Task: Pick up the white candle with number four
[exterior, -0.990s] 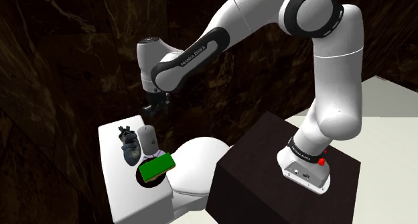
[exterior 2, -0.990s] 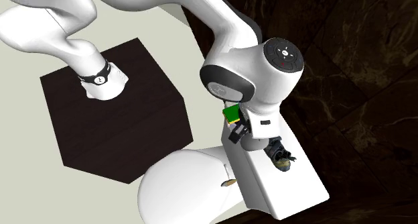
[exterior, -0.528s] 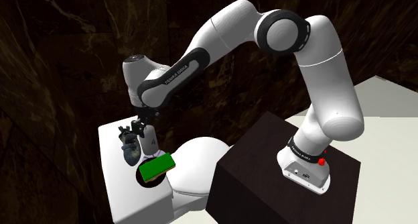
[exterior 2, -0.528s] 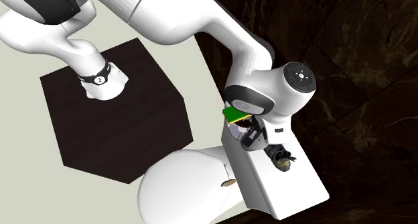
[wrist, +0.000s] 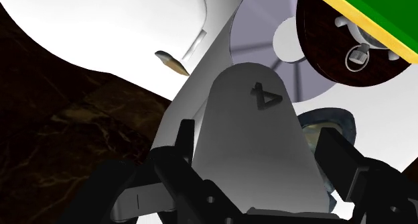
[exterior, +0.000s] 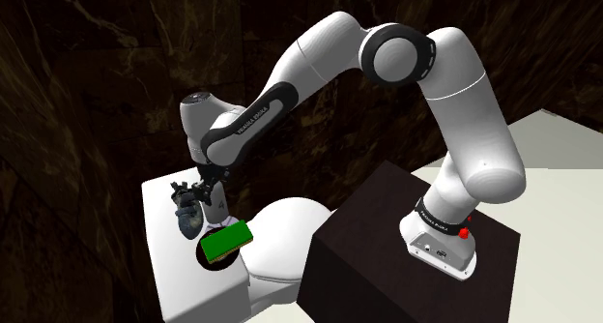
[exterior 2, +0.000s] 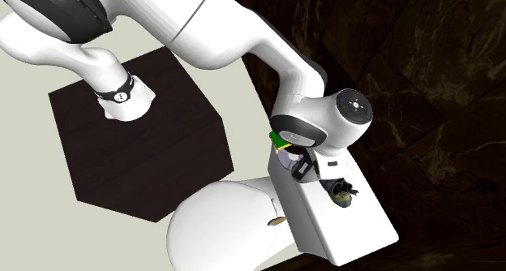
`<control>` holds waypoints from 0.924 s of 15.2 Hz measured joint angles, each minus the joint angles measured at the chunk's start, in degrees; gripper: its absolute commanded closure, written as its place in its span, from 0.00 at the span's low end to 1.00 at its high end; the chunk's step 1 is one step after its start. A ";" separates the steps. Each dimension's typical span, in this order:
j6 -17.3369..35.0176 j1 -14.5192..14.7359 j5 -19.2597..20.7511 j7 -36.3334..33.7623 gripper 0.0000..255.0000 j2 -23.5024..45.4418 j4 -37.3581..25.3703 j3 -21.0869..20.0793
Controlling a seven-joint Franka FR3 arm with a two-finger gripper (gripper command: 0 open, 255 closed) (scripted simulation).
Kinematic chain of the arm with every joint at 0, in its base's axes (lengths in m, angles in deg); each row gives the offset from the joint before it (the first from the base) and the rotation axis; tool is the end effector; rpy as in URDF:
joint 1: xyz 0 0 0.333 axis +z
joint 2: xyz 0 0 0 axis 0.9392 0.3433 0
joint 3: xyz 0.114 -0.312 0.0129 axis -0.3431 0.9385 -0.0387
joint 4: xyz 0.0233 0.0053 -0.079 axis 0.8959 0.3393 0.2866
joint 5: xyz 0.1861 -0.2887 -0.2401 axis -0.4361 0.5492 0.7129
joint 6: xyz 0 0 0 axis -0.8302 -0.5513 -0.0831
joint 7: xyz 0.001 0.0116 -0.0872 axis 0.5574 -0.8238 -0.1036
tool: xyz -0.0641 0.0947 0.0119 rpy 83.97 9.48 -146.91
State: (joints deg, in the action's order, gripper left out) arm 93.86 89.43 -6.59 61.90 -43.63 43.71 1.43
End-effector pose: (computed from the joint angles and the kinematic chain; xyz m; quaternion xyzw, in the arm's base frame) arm 0.5948 0.3846 0.1558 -0.9906 -0.1317 0.0347 0.0117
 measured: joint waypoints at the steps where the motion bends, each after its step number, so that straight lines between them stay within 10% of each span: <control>1: 0.03 0.00 0.00 0.00 1.00 0.01 0.00 0.00; 14: -1.76 -0.37 -0.48 0.20 1.00 -2.17 0.43 -0.46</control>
State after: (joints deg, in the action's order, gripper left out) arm 92.10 89.06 -7.08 62.10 -45.79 44.14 0.97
